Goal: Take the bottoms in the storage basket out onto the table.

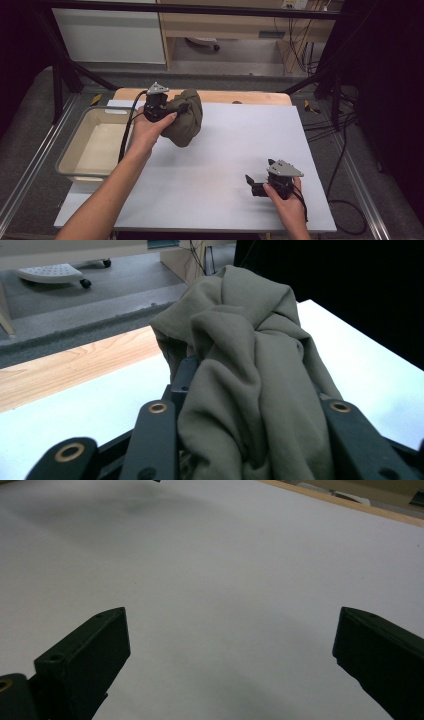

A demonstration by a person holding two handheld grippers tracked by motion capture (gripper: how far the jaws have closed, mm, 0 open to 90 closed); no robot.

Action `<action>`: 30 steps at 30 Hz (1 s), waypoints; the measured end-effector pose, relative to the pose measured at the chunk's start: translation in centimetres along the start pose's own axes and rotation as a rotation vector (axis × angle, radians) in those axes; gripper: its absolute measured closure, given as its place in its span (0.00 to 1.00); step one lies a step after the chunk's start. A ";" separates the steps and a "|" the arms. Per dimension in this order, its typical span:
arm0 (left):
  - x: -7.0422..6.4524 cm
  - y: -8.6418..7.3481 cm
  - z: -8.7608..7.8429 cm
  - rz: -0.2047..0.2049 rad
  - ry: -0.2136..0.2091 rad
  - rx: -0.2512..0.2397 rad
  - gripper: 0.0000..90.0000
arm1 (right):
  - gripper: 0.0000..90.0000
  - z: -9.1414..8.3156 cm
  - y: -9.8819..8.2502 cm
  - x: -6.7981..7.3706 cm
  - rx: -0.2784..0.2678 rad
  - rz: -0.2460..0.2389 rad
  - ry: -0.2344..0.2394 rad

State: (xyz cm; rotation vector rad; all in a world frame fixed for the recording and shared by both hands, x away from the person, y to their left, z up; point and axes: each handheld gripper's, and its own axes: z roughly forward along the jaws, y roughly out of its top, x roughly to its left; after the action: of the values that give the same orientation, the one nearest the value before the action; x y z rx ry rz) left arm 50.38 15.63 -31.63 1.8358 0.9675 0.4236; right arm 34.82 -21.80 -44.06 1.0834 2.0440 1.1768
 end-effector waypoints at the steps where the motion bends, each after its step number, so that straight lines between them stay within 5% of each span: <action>1: 0.0 -0.1 0.1 0.001 -0.003 0.002 0.66 | 0.03 0.0 0.0 0.0 0.000 0.000 0.000; 30: -2.4 -1.8 3.2 0.004 -0.063 0.038 0.65 | 0.03 0.3 0.1 0.1 0.004 -0.003 0.004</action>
State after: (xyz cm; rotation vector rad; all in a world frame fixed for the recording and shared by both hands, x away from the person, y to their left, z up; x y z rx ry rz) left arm 50.19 12.18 -34.38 1.8751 0.9343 0.3497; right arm 34.99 -21.58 -44.15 1.0802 2.0514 1.1749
